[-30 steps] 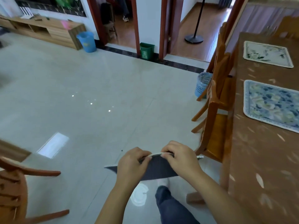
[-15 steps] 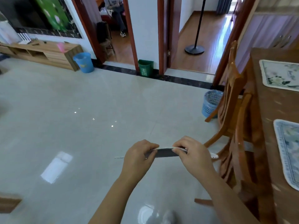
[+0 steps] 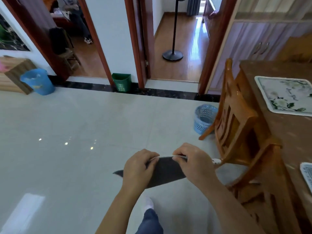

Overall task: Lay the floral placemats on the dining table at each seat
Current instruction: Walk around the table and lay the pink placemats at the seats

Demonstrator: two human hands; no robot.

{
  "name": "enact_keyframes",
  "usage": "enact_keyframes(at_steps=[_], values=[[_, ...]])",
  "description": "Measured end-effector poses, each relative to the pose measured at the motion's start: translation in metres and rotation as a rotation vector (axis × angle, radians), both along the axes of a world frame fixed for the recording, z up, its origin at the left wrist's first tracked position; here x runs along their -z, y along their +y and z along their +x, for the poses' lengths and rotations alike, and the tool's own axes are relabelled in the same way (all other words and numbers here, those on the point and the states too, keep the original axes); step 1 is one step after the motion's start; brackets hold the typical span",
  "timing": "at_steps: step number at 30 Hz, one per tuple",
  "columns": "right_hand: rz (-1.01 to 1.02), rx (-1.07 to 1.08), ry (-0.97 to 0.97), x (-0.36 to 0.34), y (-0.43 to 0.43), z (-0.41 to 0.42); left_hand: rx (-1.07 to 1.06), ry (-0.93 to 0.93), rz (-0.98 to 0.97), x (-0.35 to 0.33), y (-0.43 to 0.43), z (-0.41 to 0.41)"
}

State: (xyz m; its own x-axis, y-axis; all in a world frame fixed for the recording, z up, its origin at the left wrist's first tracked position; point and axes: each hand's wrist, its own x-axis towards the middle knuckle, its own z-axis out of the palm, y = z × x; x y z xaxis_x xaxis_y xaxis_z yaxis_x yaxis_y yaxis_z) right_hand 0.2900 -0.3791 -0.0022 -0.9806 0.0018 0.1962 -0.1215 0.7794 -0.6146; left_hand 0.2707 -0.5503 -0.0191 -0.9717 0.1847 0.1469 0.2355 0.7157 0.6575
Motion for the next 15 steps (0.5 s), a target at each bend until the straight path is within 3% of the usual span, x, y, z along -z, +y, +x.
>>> enact_keyframes(at_steps=[7,15], values=[[-0.026,0.060,0.028,-0.021,-0.005,-0.142,0.107,0.065,0.027,-0.017,-0.003,-0.161],[-0.060,0.241,-0.045,-0.002,0.052,-0.257,0.301,0.050,-0.010,-0.004,0.062,-0.301]])
